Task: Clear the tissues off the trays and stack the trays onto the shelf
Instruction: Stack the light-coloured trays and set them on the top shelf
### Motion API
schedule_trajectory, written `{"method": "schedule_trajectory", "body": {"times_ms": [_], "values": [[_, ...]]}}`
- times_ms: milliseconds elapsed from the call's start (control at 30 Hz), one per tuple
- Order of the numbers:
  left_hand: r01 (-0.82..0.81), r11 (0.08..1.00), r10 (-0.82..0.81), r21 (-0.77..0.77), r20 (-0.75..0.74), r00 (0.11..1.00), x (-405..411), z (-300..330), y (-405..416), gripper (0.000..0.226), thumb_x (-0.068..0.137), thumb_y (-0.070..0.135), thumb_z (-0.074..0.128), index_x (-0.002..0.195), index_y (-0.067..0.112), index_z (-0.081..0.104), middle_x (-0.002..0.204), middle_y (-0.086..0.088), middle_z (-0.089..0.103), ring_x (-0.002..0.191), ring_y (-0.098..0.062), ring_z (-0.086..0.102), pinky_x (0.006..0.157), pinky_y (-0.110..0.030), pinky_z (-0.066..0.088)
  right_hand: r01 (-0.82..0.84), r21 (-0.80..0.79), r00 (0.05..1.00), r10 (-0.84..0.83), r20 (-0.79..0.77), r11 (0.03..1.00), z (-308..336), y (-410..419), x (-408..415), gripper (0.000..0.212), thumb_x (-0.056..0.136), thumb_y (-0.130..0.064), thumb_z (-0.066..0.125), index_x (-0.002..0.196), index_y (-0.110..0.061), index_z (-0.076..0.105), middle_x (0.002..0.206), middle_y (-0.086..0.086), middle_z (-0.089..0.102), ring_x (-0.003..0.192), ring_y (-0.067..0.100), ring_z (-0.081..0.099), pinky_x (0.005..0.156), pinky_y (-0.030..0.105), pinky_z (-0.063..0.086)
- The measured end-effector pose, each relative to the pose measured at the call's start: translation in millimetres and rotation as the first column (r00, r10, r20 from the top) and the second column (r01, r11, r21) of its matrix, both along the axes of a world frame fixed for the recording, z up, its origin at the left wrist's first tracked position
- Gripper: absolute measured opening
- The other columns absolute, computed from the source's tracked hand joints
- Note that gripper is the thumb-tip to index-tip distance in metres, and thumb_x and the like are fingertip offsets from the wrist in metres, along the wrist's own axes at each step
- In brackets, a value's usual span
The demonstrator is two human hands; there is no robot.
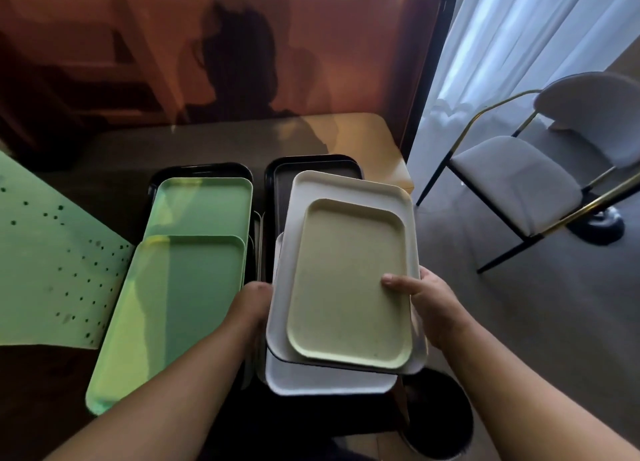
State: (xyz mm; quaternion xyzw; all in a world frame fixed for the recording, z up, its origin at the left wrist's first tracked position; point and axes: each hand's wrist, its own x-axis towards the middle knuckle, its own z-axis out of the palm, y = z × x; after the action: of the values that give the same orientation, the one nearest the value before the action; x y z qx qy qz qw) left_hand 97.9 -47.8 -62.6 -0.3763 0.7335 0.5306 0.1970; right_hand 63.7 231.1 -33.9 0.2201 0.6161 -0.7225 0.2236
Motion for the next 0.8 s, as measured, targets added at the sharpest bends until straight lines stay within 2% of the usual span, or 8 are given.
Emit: {"method": "schedule_trajectory", "body": {"times_ms": [67, 100, 200, 300, 467, 600, 733, 800], "values": [[0.271, 0.928, -0.245, -0.257, 0.132, 0.961, 16.1, -17.3, 4.1, 0.023, 0.084, 0.027, 0.052, 0.094, 0.009, 0.063, 0.110, -0.020, 0.063, 0.096, -0.039, 0.063, 0.086, -0.046, 0.054, 0.018, 0.006, 1.000, -0.018, 0.017, 1.000, -3.8, 4.6, 0.8, 0.055, 0.066, 0.000, 0.082, 0.118, 0.003, 0.066, 0.096, 0.019, 0.079, 0.076, 0.027, 0.078, 0.062, 0.034, 0.063], [0.327, 0.881, -0.285, -0.343, 0.167, 0.944, 22.1, -22.4, 7.1, 0.022, 0.090, 0.023, 0.047, 0.101, 0.008, 0.059, 0.115, -0.017, 0.057, 0.098, -0.038, 0.060, 0.088, -0.045, 0.051, 0.027, 0.019, 0.999, -0.027, 0.027, 0.999, -5.6, 7.3, 2.2, 0.049, 0.072, 0.004, 0.081, 0.119, 0.004, 0.066, 0.095, 0.018, 0.079, 0.073, 0.026, 0.077, 0.060, 0.033, 0.063], [0.369, 0.800, -0.337, -0.474, 0.153, 0.929, 30.4, -18.9, 18.8, 0.023, 0.093, 0.022, 0.050, 0.110, 0.006, 0.053, 0.116, -0.015, 0.051, 0.101, -0.040, 0.059, 0.086, -0.042, 0.048, 0.055, 0.075, 0.996, -0.060, 0.064, 0.996, -12.9, 16.1, 9.5, 0.037, 0.083, 0.005, 0.073, 0.119, 0.003, 0.066, 0.095, 0.017, 0.077, 0.074, 0.025, 0.074, 0.063, 0.033, 0.063], [0.411, 0.747, -0.380, -0.523, 0.172, 0.909, 29.0, -23.2, 21.0, 0.023, 0.088, 0.022, 0.056, 0.106, 0.007, 0.054, 0.116, -0.016, 0.053, 0.097, -0.039, 0.061, 0.084, -0.042, 0.051, 0.069, 0.080, 0.992, -0.077, 0.100, 0.994, -21.2, 23.1, 18.6, 0.044, 0.079, 0.004, 0.077, 0.122, 0.004, 0.064, 0.103, 0.024, 0.076, 0.083, 0.034, 0.073, 0.074, 0.041, 0.063], [0.333, 0.821, -0.266, -0.463, 0.206, 0.942, 25.3, -22.7, 24.2, 0.031, 0.091, 0.012, 0.048, 0.120, 0.002, 0.052, 0.127, -0.021, 0.056, 0.112, -0.040, 0.060, 0.086, -0.040, 0.047, 0.085, 0.086, 0.990, -0.093, 0.103, 0.993, -28.6, 25.6, 31.3, 0.066, 0.058, -0.006, 0.083, 0.121, 0.001, 0.065, 0.109, 0.026, 0.077, 0.093, 0.040, 0.074, 0.089, 0.052, 0.060], [0.100, 0.936, -0.089, -0.339, 0.050, 0.995, 25.2, -15.5, 16.5, 0.022, 0.095, 0.011, 0.044, 0.116, 0.005, 0.046, 0.116, -0.019, 0.061, 0.099, -0.035, 0.059, 0.077, -0.034, 0.040, 0.075, 0.053, 0.992, -0.080, 0.095, 0.996, -24.2, 24.0, 33.4, 0.071, 0.057, -0.009, 0.083, 0.125, -0.001, 0.064, 0.112, 0.026, 0.076, 0.110, 0.048, 0.070, 0.098, 0.061, 0.055], [0.006, 0.992, -0.018, -0.129, -0.089, 0.996, 28.2, -3.3, 0.1, 0.027, 0.092, 0.011, 0.045, 0.116, 0.012, 0.058, 0.112, -0.011, 0.067, 0.097, -0.029, 0.061, 0.087, -0.039, 0.050, 0.045, -0.003, 0.995, -0.044, 0.085, 0.999, -14.1, 11.4, 28.3, 0.074, 0.059, -0.009, 0.083, 0.129, 0.000, 0.061, 0.115, 0.027, 0.075, 0.110, 0.047, 0.070, 0.096, 0.061, 0.056], [-0.039, 0.997, 0.029, -0.070, -0.136, 0.990, 30.1, 5.6, -6.5, 0.025, 0.090, 0.009, 0.045, 0.106, 0.015, 0.063, 0.106, -0.009, 0.071, 0.094, -0.029, 0.065, 0.089, -0.043, 0.054, 0.022, -0.004, 0.998, -0.022, 0.054, 1.000, -7.0, -2.3, 22.7, 0.074, 0.058, -0.008, 0.082, 0.129, 0.001, 0.060, 0.117, 0.028, 0.074, 0.104, 0.043, 0.072, 0.093, 0.058, 0.058]]}}
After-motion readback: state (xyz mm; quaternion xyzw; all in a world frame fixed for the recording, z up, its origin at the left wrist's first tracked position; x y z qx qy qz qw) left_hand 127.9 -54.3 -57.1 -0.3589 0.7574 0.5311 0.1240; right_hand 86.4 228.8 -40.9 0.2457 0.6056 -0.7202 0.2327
